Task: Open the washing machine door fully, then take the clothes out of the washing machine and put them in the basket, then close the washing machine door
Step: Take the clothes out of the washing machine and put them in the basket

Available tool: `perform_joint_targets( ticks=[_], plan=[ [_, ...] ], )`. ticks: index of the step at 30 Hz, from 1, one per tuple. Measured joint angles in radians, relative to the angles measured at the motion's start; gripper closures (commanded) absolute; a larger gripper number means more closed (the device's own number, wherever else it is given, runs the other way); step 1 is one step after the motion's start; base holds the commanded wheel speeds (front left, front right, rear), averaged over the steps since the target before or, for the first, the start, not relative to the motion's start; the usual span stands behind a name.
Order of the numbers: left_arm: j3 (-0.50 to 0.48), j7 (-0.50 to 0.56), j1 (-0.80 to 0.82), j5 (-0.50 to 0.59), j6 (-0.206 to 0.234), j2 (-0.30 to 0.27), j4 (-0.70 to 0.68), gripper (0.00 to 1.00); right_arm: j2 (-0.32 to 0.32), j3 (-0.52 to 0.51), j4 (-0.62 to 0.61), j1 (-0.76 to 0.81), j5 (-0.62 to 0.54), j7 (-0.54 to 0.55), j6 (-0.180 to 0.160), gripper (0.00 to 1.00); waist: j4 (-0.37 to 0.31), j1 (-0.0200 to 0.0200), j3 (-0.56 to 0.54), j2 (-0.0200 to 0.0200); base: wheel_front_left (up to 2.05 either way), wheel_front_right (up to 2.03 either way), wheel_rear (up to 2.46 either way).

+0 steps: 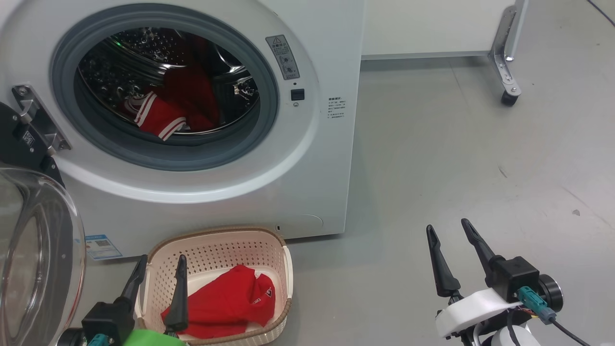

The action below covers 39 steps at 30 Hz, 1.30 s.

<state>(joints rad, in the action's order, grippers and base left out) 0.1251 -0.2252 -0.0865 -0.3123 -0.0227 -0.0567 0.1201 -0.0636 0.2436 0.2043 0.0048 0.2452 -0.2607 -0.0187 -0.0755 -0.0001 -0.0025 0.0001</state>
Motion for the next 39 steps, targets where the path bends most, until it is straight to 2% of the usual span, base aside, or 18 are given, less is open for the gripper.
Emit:
perform_joint_targets(
  ticks=[20,27,34,39],
  plan=[
    [0.027,0.025,-0.002,0.000,0.008,0.000,-0.096,0.00,0.001,0.000,-0.046,0.003,-0.009,0.000,0.000,0.00,0.009,0.0000,0.058,0.0000,0.00,0.00,0.00],
    [0.045,0.052,0.094,0.019,0.008,0.001,-0.093,0.00,0.002,0.005,-0.075,-0.006,-0.010,0.000,0.000,0.00,0.005,0.0000,0.131,0.0000,0.00,0.00,0.00],
    [0.068,0.136,0.218,0.023,-0.003,-0.001,0.009,0.00,0.002,0.019,-0.096,-0.033,-0.017,0.000,0.000,0.00,-0.008,0.0001,0.223,0.0000,0.00,0.00,0.00],
    [0.072,0.228,0.325,0.043,-0.009,-0.036,0.107,0.00,0.005,0.032,-0.113,-0.063,-0.018,0.000,0.000,0.00,-0.031,0.0001,0.290,0.0000,0.00,0.00,0.00]
  ],
)
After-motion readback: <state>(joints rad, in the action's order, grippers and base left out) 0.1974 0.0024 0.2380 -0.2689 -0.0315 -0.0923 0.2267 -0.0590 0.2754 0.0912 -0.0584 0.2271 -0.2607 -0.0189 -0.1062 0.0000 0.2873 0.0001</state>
